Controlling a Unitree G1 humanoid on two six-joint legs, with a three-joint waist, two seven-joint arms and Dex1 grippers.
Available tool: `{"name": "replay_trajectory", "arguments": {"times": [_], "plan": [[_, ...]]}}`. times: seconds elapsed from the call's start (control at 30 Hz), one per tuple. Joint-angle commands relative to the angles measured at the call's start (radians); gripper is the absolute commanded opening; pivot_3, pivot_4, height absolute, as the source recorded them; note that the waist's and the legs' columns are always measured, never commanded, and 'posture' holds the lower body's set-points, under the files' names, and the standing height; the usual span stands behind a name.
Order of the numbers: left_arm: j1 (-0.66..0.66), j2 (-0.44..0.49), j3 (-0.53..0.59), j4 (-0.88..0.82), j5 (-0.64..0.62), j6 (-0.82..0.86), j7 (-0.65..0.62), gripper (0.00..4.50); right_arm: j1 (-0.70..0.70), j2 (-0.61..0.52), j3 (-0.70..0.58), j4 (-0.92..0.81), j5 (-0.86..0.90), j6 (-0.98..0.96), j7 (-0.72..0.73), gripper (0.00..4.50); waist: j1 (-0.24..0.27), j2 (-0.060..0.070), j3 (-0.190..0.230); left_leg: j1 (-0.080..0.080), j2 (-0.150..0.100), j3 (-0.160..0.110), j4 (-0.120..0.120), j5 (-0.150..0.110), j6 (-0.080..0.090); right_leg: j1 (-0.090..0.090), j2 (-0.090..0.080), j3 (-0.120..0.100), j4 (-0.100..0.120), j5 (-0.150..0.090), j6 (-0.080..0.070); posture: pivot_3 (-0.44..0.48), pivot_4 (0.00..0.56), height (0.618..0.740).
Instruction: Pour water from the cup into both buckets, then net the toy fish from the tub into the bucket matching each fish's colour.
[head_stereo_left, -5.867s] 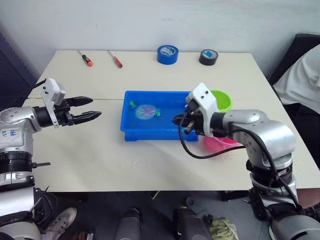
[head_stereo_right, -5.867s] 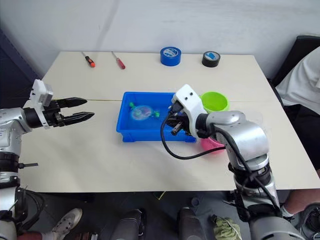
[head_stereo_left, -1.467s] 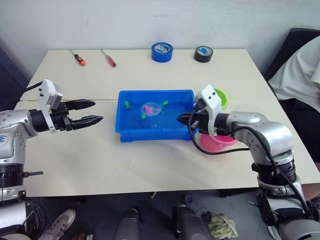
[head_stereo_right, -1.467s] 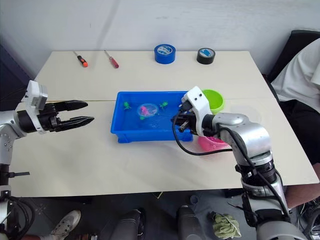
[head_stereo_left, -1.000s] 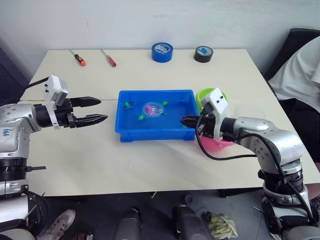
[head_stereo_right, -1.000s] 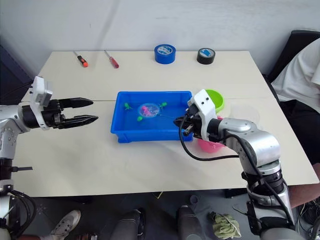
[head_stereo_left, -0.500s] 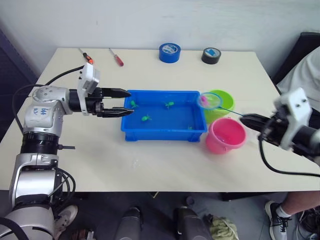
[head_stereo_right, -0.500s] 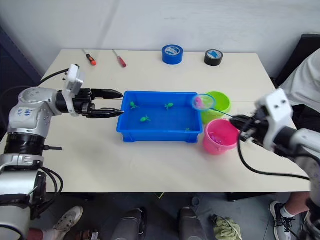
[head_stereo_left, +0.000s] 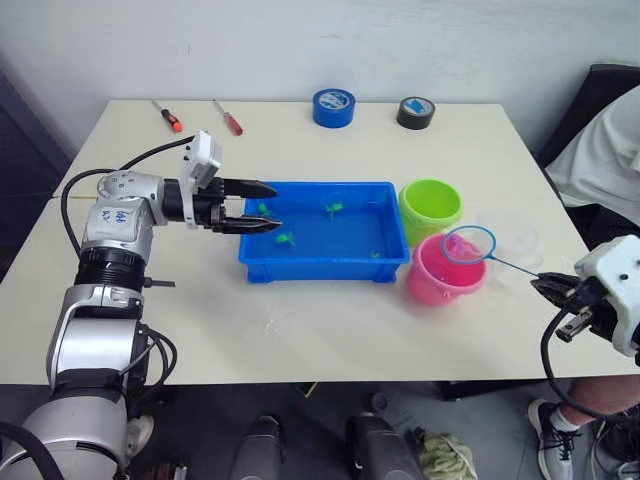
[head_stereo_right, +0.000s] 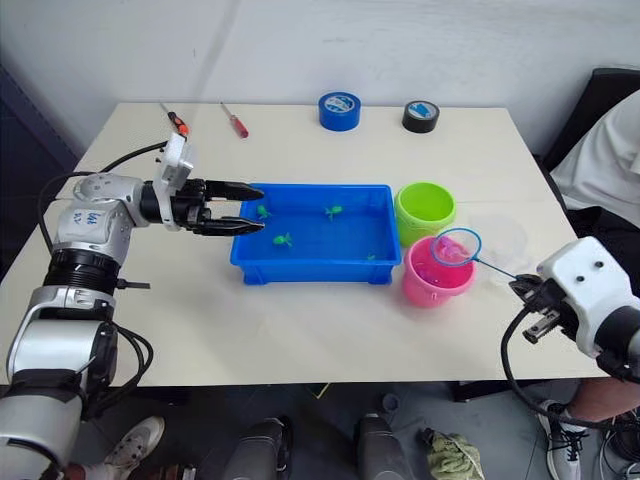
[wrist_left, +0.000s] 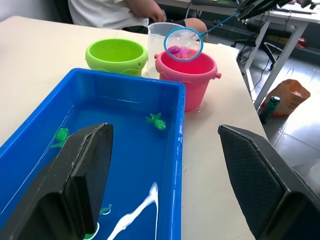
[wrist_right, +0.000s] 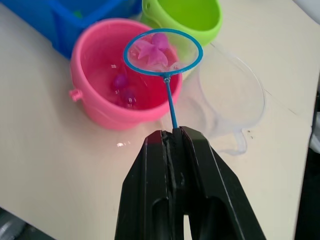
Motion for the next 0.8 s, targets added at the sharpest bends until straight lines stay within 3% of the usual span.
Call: {"name": "replay_trajectory", "arguments": {"times": [0.03, 0.27, 0.43, 0.6, 0.8], "plan": [[-0.03, 0.001, 0.013, 0.005, 0.007, -0.023, -0.012, 3.69, 0.059, -0.028, 0.038, 0.015, -0.193, -0.235, -0.023, 0.0, 0.0, 0.0, 0.0, 0.0, 0.0, 0.0, 0.0, 0.0, 0.0, 0.0, 0.0, 0.0, 0.0, 0.0, 0.0, 0.0, 0.15, 0.734], [-0.021, 0.001, 0.022, 0.009, 0.012, -0.03, -0.01, 3.69, 0.152, -0.06, 0.081, 0.149, -0.564, -0.664, -0.115, 0.0, 0.0, 0.0, 0.0, 0.0, 0.0, 0.0, 0.001, 0.0, 0.0, 0.001, 0.0, 0.0, 0.0, 0.0, 0.001, 0.0, 0.15, 0.734], [-0.014, 0.002, 0.026, 0.005, 0.013, -0.031, -0.008, 3.69, 0.199, -0.018, 0.082, 0.21, -0.754, -0.899, -0.23, 0.0, 0.001, 0.0, 0.0, 0.0, 0.0, 0.0, 0.001, 0.0, 0.0, 0.001, 0.0, 0.0, 0.0, 0.0, 0.001, 0.0, 0.15, 0.734], [-0.01, 0.001, 0.028, 0.004, 0.012, -0.033, -0.005, 3.69, 0.237, 0.054, 0.075, 0.222, -0.944, -1.022, -0.357, 0.0, 0.001, 0.0, 0.0, 0.0, -0.001, 0.0, 0.001, 0.0, 0.0, 0.001, 0.0, 0.0, 0.0, 0.0, 0.001, 0.0, 0.15, 0.734], [-0.007, 0.002, 0.03, 0.002, 0.011, -0.034, -0.003, 3.69, 0.223, 0.131, 0.067, 0.205, -0.945, -1.058, -0.379, 0.0, -0.001, 0.0, 0.0, 0.002, -0.001, 0.0, 0.001, 0.0, -0.001, 0.002, 0.0, 0.0, 0.0, 0.0, 0.001, 0.0, 0.15, 0.734]]}}
